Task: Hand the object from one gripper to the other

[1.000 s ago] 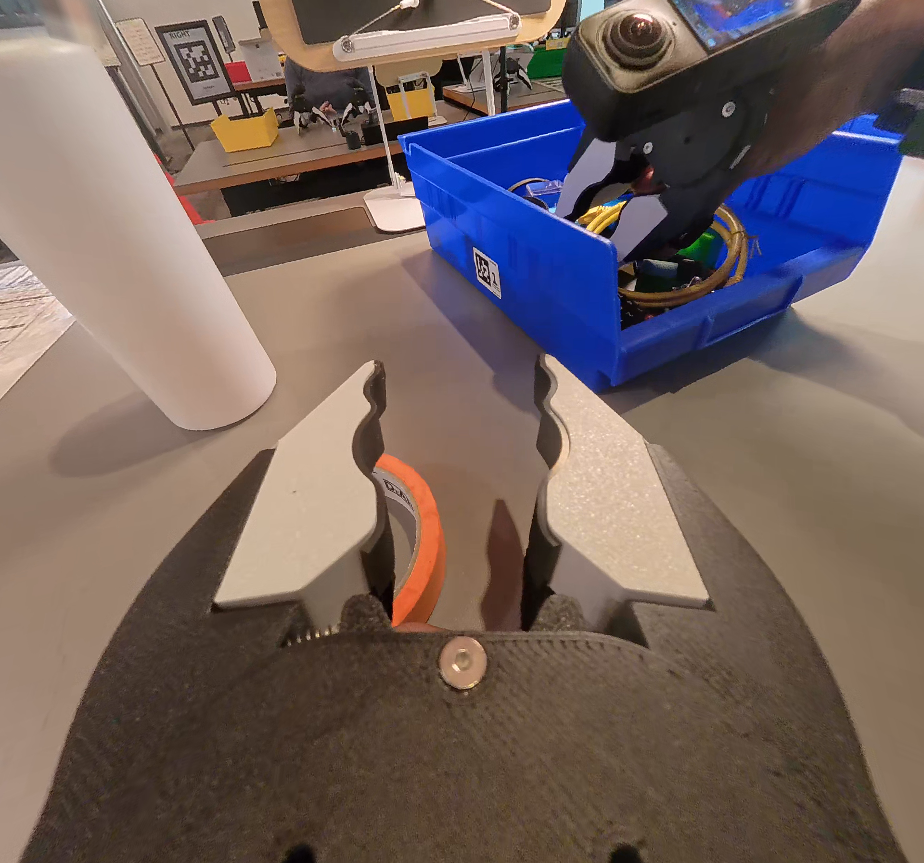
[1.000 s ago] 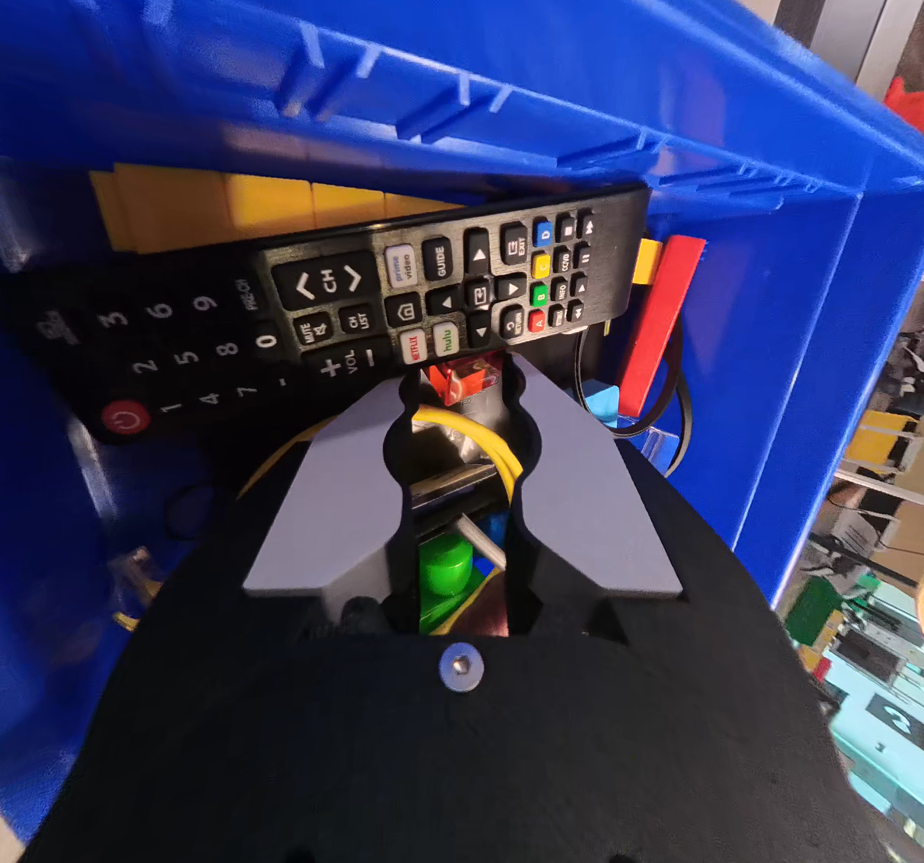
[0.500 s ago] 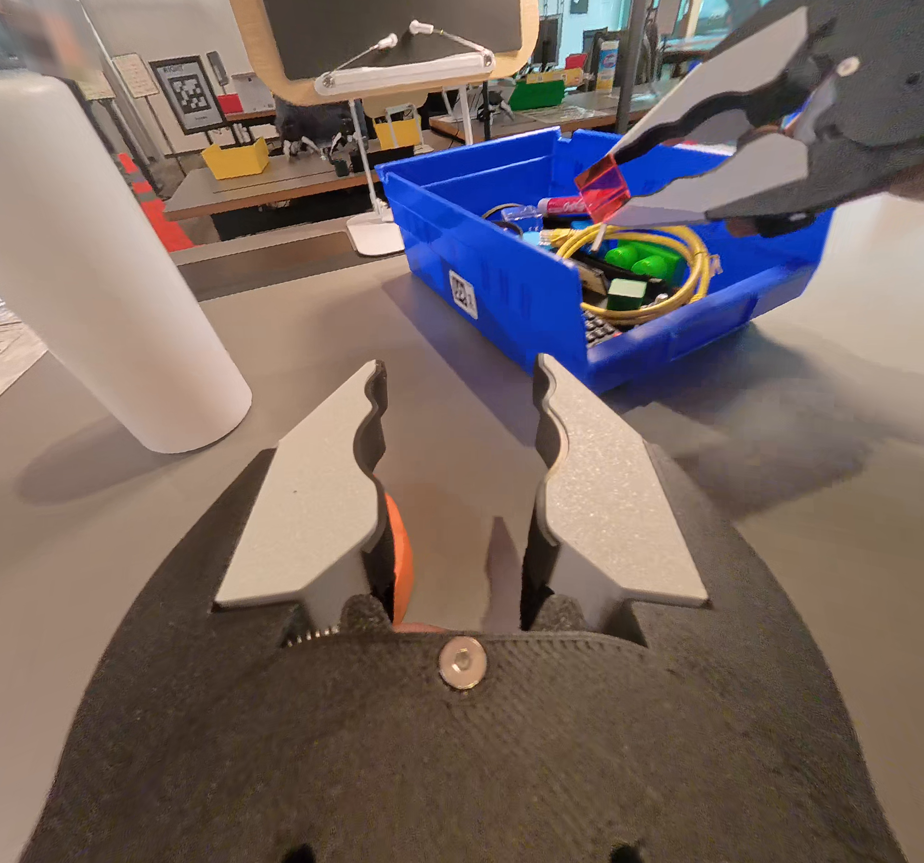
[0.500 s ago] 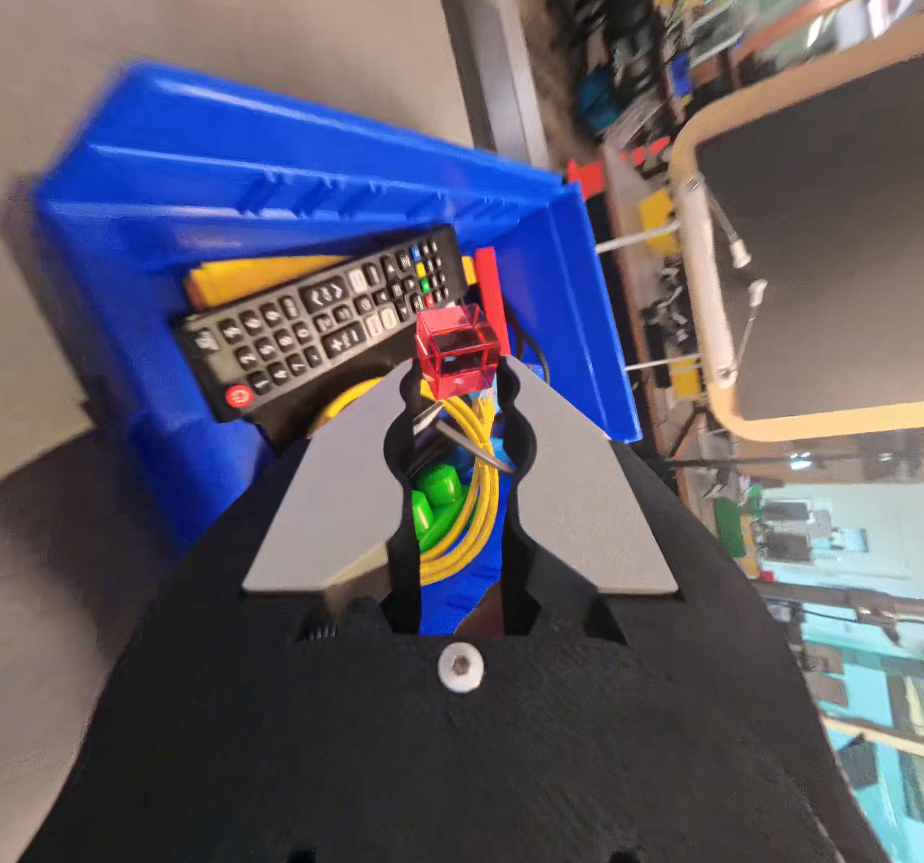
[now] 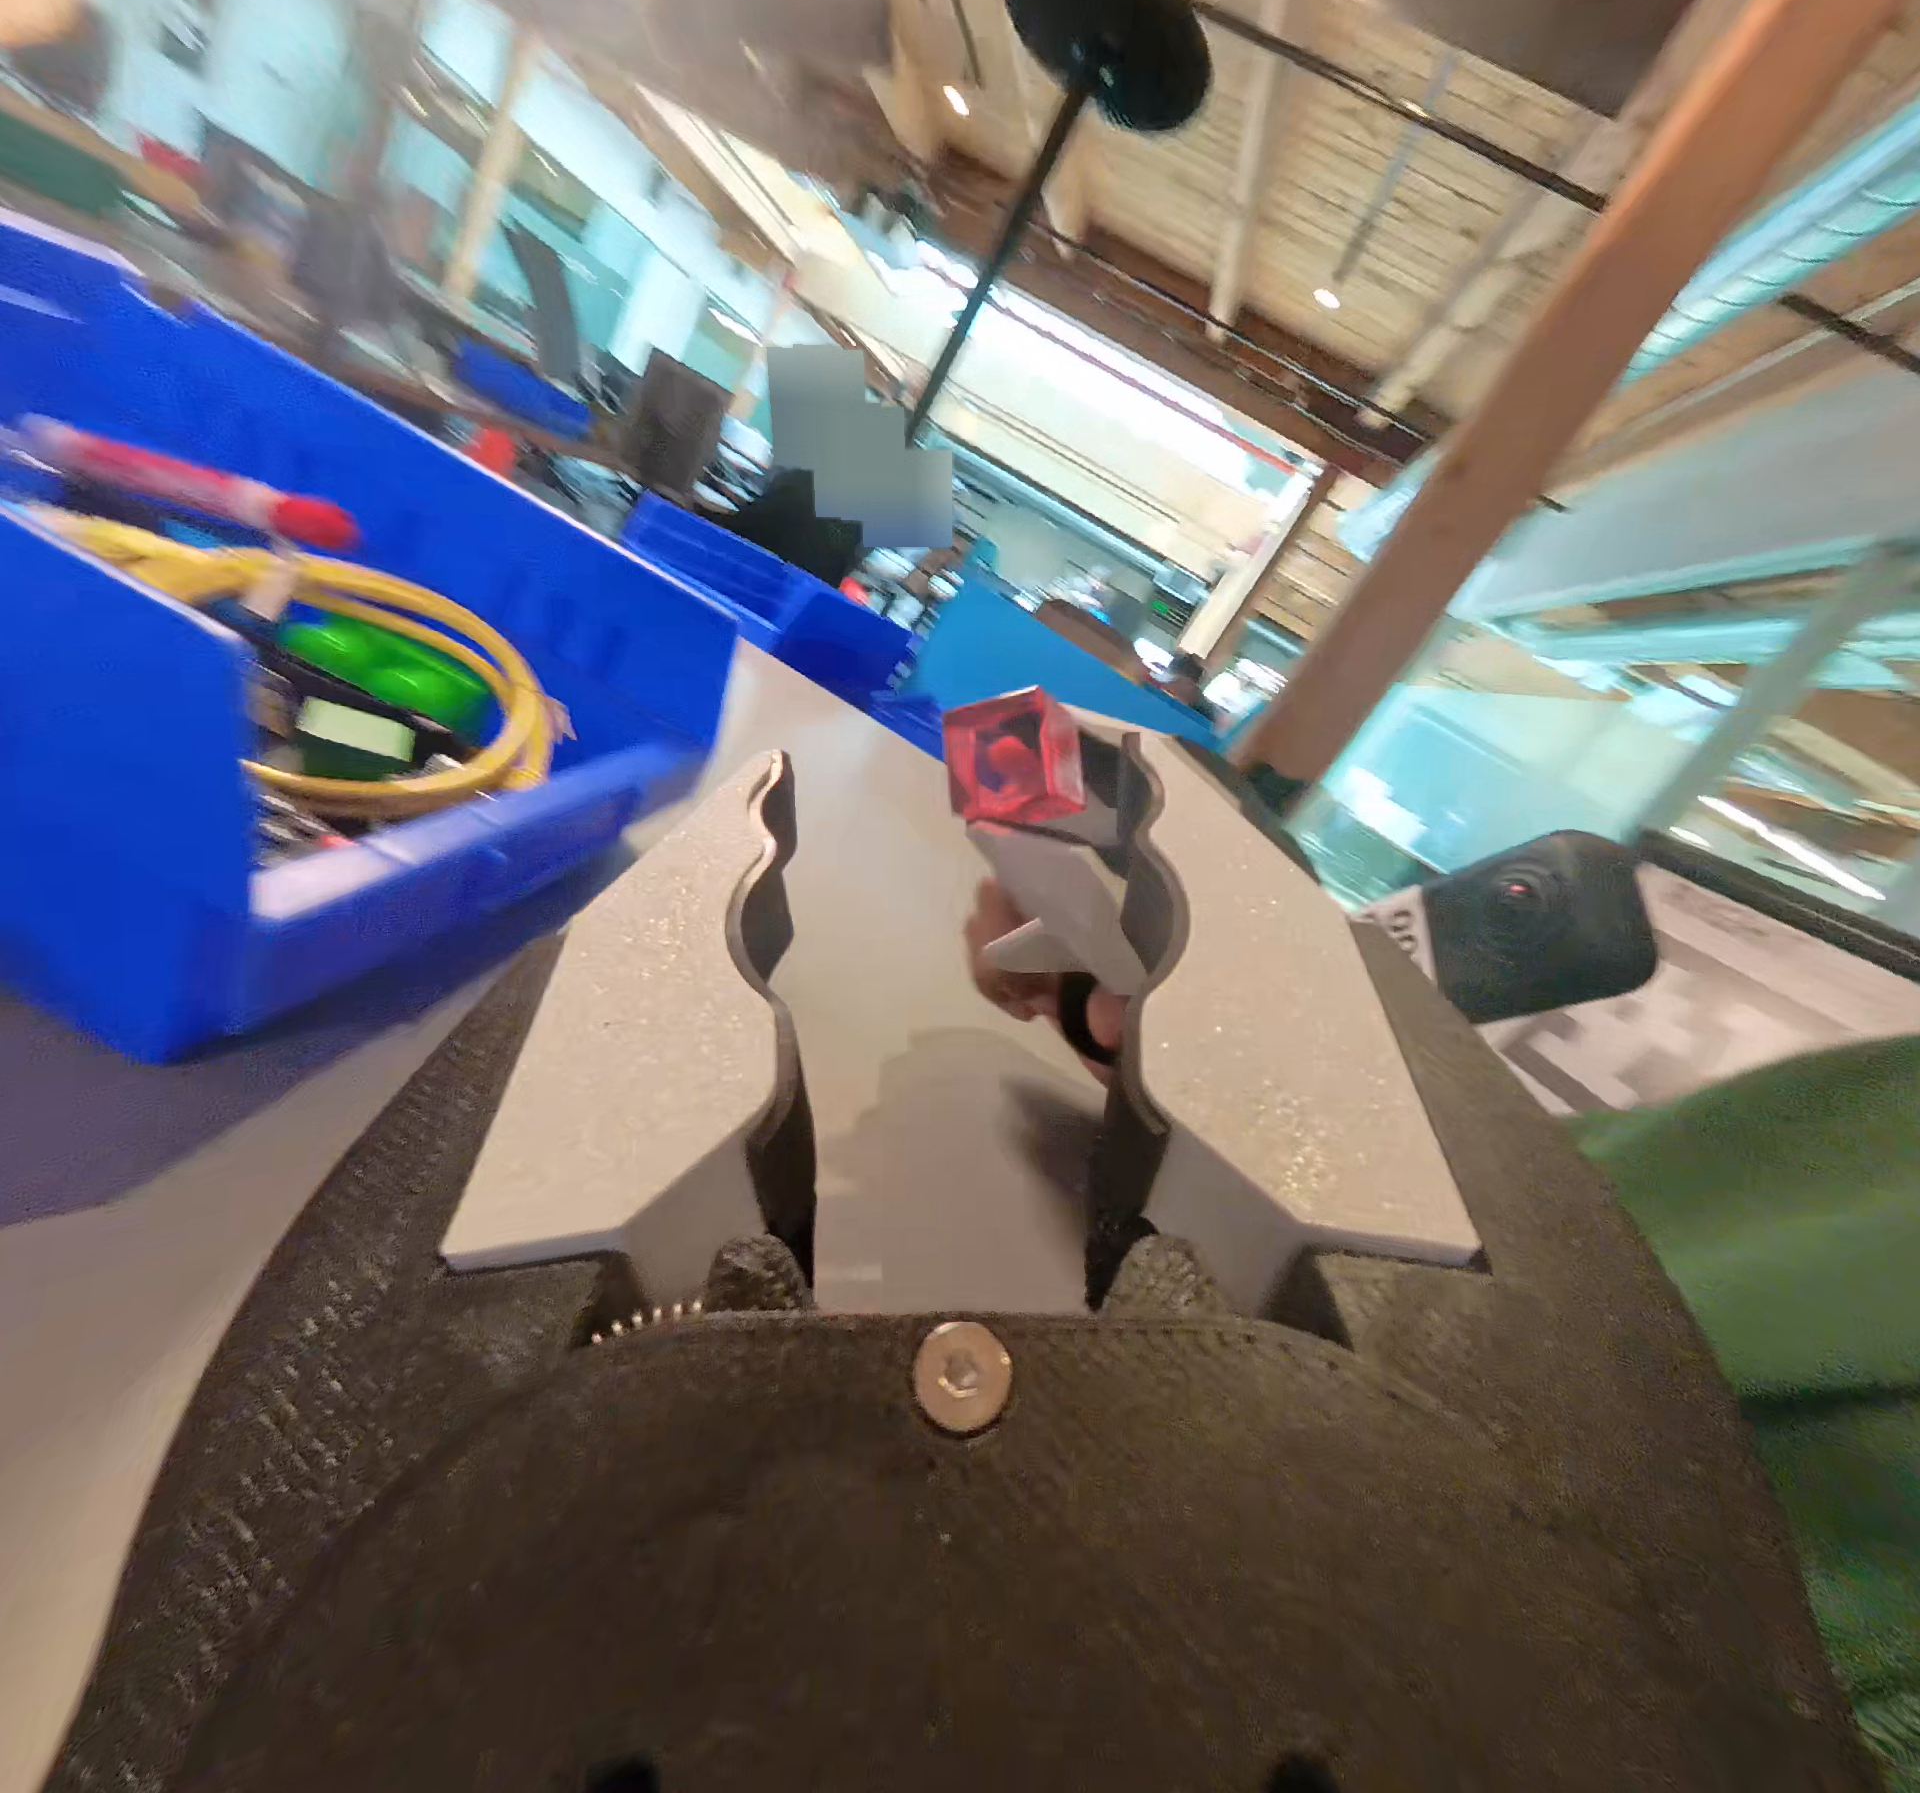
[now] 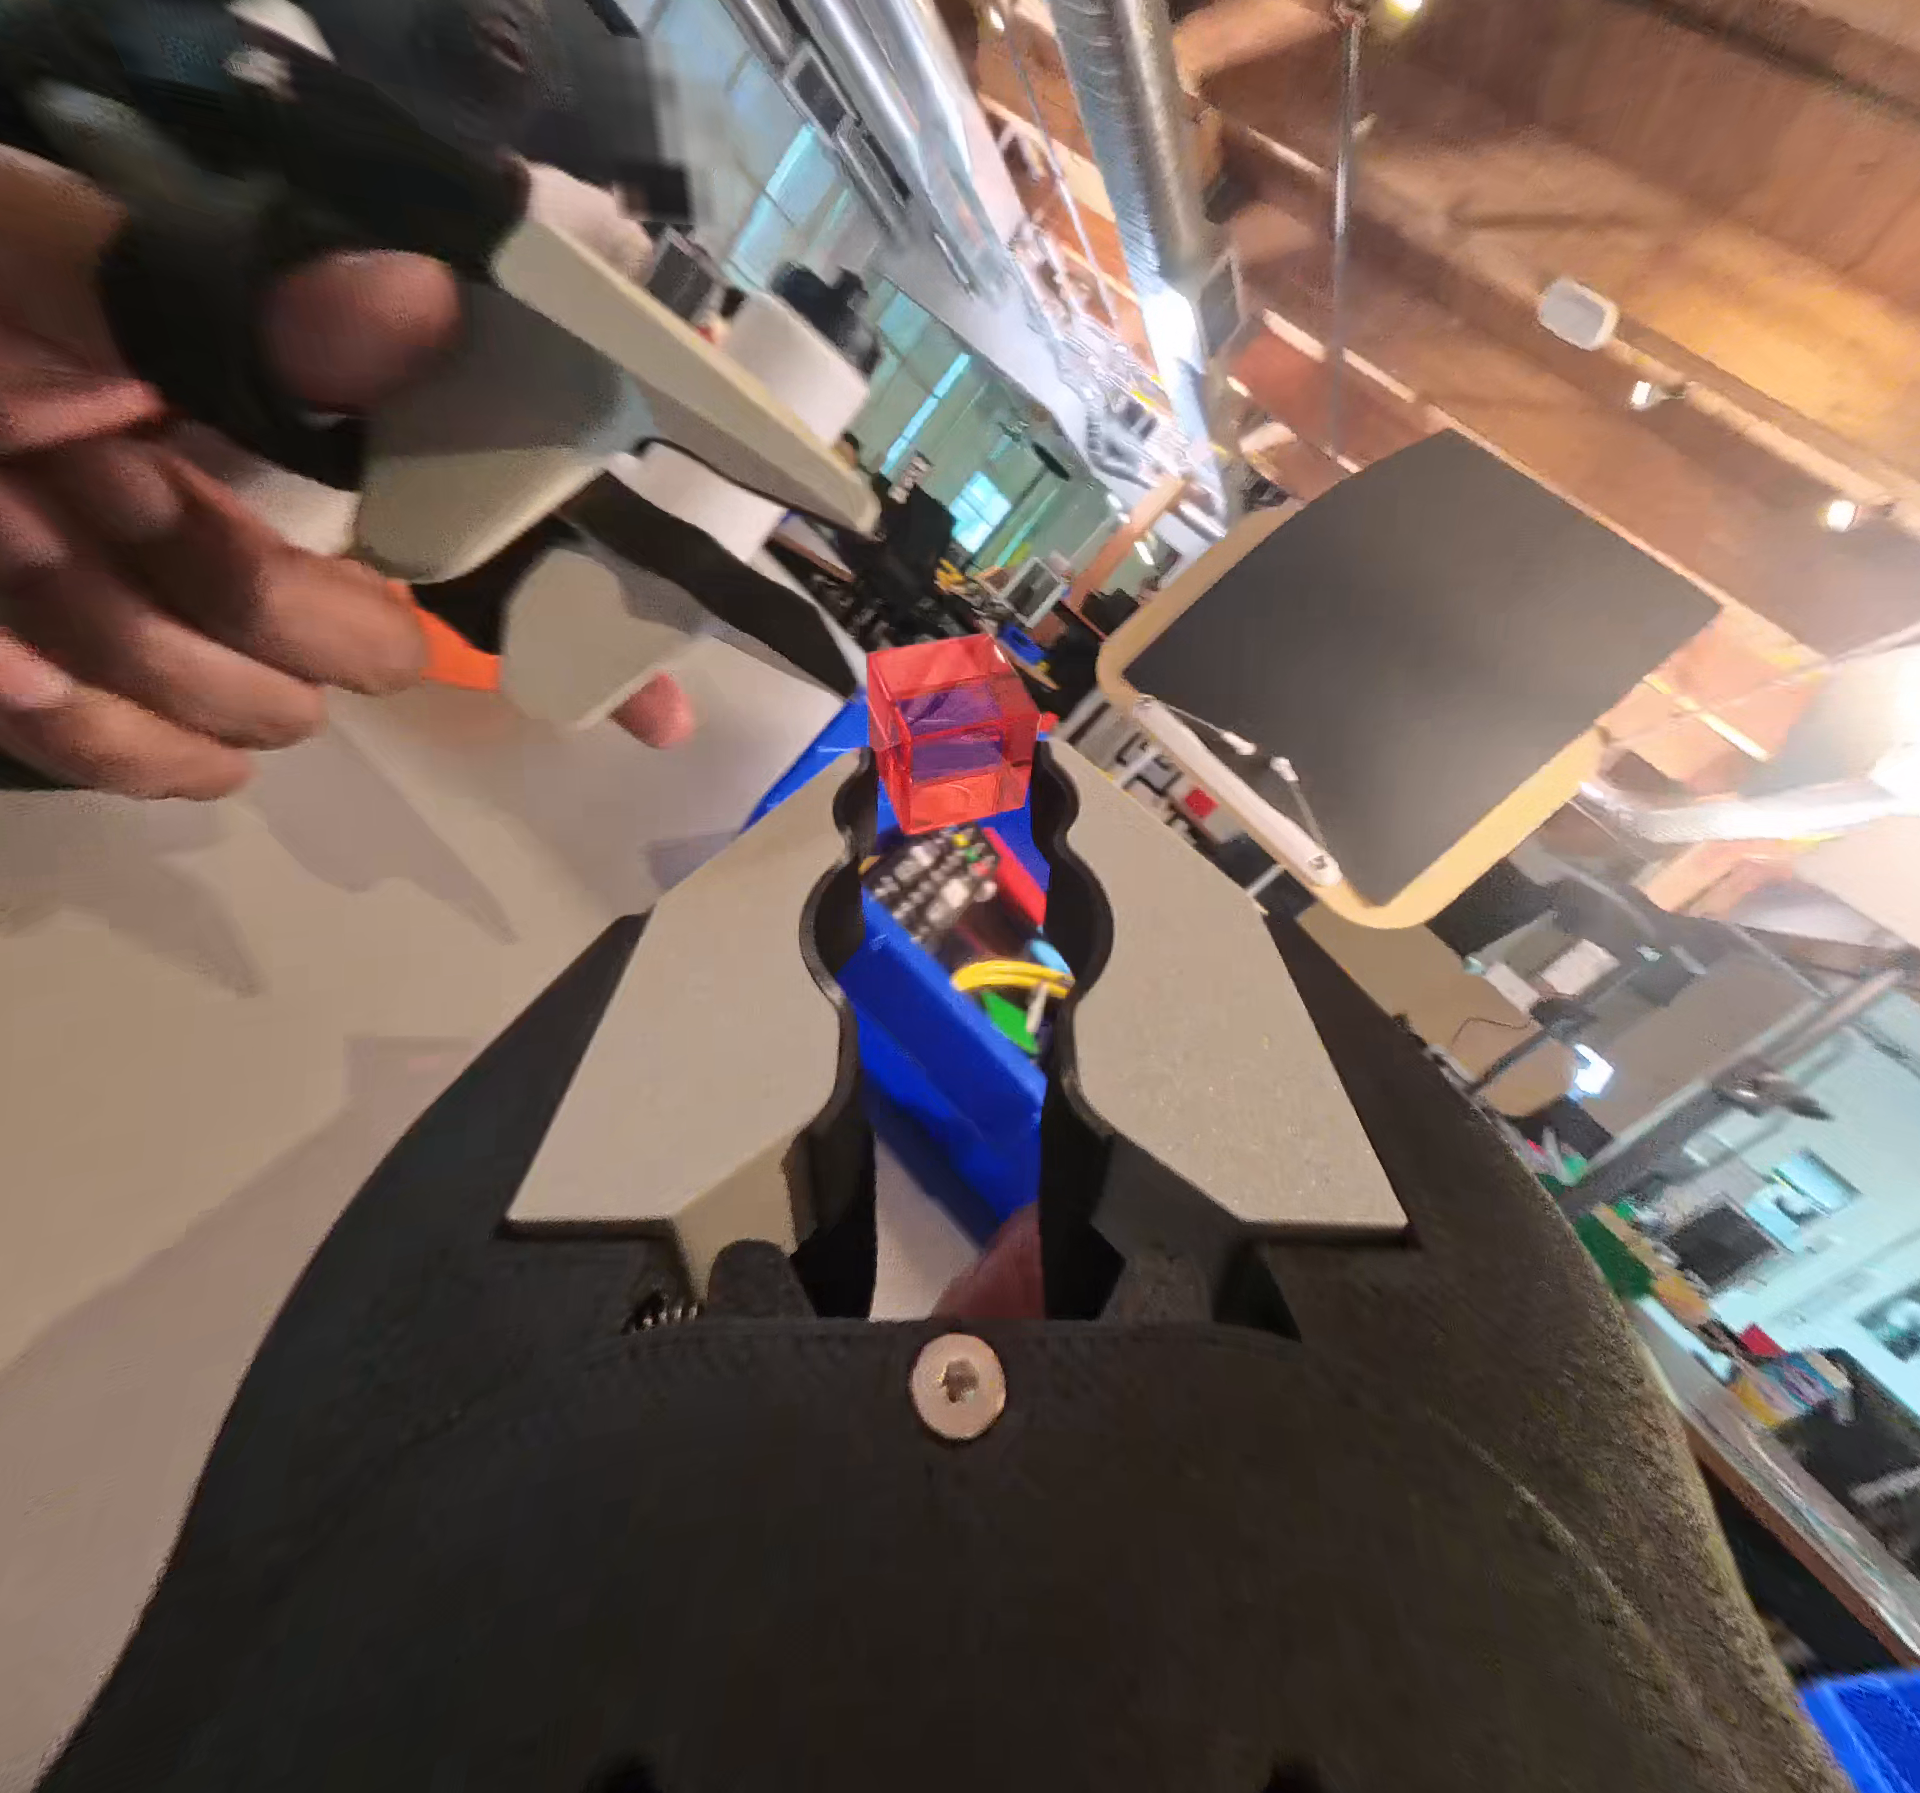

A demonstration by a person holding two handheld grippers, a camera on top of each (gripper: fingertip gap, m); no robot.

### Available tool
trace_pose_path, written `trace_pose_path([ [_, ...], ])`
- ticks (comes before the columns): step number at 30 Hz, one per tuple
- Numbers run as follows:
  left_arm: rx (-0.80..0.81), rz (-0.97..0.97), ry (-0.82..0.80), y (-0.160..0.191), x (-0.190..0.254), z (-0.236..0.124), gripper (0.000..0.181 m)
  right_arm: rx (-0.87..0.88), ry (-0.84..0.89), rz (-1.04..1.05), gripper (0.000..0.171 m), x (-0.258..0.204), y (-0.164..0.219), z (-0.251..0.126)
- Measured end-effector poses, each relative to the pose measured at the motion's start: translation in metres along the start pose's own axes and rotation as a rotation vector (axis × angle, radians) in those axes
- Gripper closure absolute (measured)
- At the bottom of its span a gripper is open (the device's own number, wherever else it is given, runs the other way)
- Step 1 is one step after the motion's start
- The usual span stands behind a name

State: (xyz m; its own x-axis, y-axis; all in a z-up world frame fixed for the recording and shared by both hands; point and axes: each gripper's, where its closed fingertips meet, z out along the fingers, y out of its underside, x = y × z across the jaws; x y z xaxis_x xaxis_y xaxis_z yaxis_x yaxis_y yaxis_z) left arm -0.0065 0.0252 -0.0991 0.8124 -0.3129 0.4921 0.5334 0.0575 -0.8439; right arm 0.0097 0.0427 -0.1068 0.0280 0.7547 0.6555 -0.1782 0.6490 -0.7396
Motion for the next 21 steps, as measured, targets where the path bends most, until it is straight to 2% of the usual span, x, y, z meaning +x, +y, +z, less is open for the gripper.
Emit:
trace_pose_path([
  [5, -0.125, -0.098, 0.152, 0.03, 0.026, 0.009, 0.112, 0.062, 0.059, -0.081, 0.139, -0.001, -0.013, -0.018],
  [12, -0.158, -0.122, 0.216, 0.034, 0.039, 0.012, 0.114, 0.126, 0.064, -0.173, 0.14, -0.01, -0.025, -0.021],
  [14, -0.182, -0.091, 0.212, 0.04, 0.041, 0.013, 0.123, 0.138, 0.055, -0.212, 0.14, -0.015, -0.028, -0.022],
  [17, -0.174, -0.014, 0.261, 0.042, 0.051, 0.008, 0.153, 0.125, 0.066, -0.248, 0.14, -0.017, -0.027, -0.023],
  [19, -0.137, 0.069, 0.181, 0.037, 0.042, 0.008, 0.152, 0.118, 0.083, -0.237, 0.141, -0.015, -0.027, -0.024],
  [21, -0.085, 0.196, 0.033, 0.026, 0.024, 0.005, 0.154, 0.116, 0.083, -0.172, 0.139, -0.011, -0.028, -0.026],
])
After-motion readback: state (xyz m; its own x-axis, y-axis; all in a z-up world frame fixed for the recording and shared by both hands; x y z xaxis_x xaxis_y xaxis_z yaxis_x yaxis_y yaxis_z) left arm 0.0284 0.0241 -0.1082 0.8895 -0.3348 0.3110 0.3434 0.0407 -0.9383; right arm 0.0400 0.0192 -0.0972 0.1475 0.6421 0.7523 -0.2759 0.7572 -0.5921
